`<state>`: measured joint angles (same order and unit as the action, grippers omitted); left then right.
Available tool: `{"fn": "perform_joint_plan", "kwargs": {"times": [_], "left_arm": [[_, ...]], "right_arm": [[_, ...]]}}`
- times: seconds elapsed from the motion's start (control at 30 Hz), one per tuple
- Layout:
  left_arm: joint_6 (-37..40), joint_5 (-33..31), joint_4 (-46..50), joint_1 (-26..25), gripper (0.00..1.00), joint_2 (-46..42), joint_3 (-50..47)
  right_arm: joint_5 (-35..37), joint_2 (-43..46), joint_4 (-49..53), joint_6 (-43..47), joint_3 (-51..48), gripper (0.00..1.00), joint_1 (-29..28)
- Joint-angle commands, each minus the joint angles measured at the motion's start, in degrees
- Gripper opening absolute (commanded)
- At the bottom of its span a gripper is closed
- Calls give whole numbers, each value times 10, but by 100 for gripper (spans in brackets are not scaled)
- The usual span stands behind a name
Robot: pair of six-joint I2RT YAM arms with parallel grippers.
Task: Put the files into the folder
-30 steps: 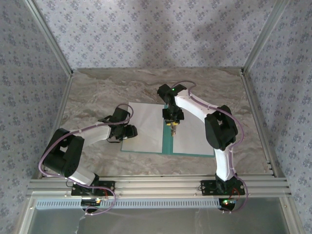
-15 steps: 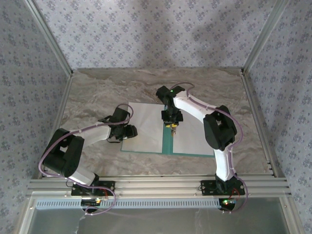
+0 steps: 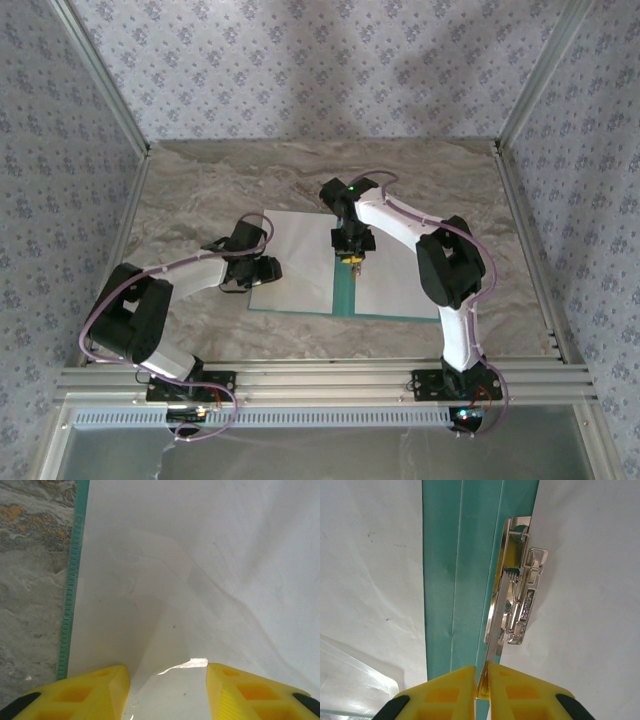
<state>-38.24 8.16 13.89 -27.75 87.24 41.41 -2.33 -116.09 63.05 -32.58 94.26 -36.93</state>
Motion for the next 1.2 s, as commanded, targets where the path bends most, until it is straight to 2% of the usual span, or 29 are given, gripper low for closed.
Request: {"fn": "perform_joint_plan", "kwargs": {"times": [0.0,0.7,1.17], "left_arm": [[-2,-3,32,3,48,28,-25],[-5,-6,31,2,48,27,-27],[-5,-6,34,2,48,25,-27]], "right_arm": [[11,-13,27,-8,-11,14,-7],[47,-18,38,-19,-46,10,-18],[47,-17,8,-28,-85,10,-18]]}}
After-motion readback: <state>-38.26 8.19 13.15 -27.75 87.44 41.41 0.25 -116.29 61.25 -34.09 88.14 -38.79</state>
